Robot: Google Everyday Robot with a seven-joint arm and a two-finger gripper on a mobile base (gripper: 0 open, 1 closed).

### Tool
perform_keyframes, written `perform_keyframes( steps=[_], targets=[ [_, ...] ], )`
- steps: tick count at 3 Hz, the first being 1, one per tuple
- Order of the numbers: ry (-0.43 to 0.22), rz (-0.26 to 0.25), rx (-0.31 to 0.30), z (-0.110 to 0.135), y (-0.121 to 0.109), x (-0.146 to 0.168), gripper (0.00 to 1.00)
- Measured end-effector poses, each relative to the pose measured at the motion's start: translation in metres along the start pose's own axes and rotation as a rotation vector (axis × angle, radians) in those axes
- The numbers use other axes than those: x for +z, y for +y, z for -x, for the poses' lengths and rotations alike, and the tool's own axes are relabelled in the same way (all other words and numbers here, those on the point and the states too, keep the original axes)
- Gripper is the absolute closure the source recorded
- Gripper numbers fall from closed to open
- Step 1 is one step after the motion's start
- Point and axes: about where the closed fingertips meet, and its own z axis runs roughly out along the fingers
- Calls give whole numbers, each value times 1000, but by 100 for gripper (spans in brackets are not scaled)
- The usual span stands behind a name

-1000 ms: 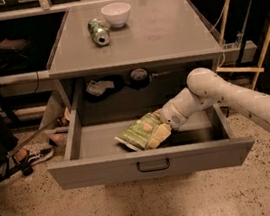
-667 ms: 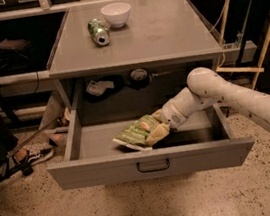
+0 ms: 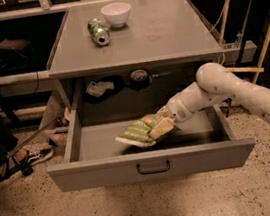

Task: Pick green jalapeno chip bag from top drawer and place on counter

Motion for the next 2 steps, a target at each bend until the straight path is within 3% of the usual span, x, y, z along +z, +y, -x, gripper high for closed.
perform_keyframes(
  steps=[1,2],
  targets=[
    [-146,-219,-17,30,-14,-84,100],
    [-279,-439,-23,65,-32,-184,100]
  ],
)
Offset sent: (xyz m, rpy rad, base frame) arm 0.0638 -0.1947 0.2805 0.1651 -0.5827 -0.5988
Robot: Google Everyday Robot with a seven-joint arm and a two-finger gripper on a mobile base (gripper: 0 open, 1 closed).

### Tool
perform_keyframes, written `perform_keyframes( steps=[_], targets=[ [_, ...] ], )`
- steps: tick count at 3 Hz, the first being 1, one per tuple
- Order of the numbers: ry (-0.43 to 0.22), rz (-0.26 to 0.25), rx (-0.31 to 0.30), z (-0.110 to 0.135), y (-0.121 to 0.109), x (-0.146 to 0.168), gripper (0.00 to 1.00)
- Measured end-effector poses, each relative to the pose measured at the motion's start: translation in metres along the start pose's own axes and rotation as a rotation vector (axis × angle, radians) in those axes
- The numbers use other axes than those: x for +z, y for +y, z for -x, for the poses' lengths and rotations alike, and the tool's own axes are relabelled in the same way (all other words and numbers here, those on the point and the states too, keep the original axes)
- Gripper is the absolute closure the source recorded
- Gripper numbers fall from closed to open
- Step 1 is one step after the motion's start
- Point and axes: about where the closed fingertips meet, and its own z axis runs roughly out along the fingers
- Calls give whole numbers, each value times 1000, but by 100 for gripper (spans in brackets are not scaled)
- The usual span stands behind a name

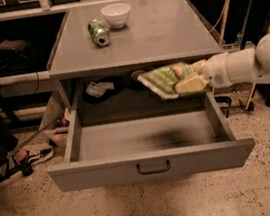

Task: Pick green jalapeno chip bag from top drawer and place on counter

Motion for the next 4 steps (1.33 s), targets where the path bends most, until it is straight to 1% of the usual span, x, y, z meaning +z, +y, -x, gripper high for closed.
perform_keyframes(
  steps=[1,2,3,4],
  targets=[
    [-60,-134,-36,67,-40,-53,100],
    [-46,-188,-85,140,-64,-74,100],
    [37,-192,-122,194,-73,-61,100],
    [152,-180,-89,204,-88,-9,100]
  ],
)
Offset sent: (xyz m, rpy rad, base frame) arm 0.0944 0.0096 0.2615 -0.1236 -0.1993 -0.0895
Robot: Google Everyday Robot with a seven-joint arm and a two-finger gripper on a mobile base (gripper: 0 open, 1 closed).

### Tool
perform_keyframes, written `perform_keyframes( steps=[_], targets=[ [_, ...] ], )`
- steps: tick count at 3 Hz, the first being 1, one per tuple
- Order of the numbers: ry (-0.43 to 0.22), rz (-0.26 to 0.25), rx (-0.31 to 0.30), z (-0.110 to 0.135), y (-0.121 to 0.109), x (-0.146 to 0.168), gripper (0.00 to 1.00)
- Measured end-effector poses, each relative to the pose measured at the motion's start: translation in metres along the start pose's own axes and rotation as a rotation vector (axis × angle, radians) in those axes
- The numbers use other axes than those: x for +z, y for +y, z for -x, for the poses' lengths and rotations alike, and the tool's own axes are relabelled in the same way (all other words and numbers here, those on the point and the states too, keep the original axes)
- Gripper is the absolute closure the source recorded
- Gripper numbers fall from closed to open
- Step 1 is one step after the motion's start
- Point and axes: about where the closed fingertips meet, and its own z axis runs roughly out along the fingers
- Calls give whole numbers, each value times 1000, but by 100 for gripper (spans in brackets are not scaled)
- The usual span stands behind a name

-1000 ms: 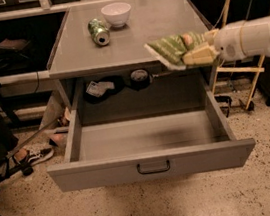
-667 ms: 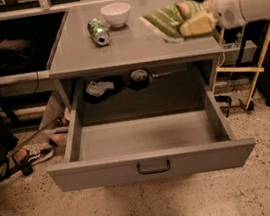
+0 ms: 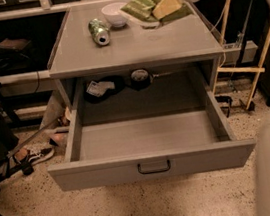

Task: Pick green jalapeno chip bag from top drawer and place on counter

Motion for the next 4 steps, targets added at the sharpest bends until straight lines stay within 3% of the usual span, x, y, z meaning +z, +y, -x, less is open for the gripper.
perform_keyframes(
  steps=[1,2,4],
  targets=[
    [101,61,43,5,16,91,100],
    [175,96,117,-16,27,164,100],
    [182,97,130,-22,26,176,58]
  ],
)
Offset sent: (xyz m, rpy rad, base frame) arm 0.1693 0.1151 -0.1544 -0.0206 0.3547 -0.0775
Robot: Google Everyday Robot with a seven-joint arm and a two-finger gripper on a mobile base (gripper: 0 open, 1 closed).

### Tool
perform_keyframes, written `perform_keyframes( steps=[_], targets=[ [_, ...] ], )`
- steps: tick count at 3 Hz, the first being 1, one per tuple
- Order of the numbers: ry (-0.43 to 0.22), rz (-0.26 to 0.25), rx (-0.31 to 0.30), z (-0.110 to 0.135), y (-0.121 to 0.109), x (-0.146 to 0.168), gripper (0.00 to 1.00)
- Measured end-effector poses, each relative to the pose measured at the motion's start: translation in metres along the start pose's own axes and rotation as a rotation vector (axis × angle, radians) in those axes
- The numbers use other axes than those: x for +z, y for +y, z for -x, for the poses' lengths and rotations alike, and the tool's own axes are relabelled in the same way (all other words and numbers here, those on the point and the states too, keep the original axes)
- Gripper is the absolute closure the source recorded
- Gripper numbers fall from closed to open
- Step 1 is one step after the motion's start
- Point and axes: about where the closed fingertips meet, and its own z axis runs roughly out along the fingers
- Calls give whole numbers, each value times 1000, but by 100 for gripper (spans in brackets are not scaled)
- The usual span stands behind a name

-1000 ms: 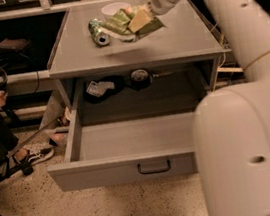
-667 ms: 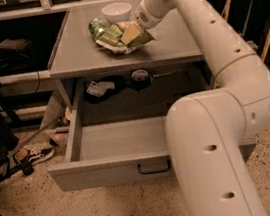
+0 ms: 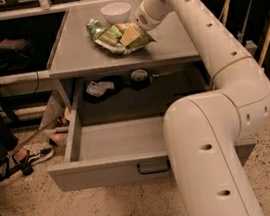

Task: Pick green jalapeno chip bag from top drawer and place on counter

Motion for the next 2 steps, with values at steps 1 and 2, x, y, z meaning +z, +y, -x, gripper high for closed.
perform_keyframes(
  steps=[1,2],
  targets=[
    [0,0,0,0,0,0,35],
    [0,0,0,0,0,0,12]
  ],
)
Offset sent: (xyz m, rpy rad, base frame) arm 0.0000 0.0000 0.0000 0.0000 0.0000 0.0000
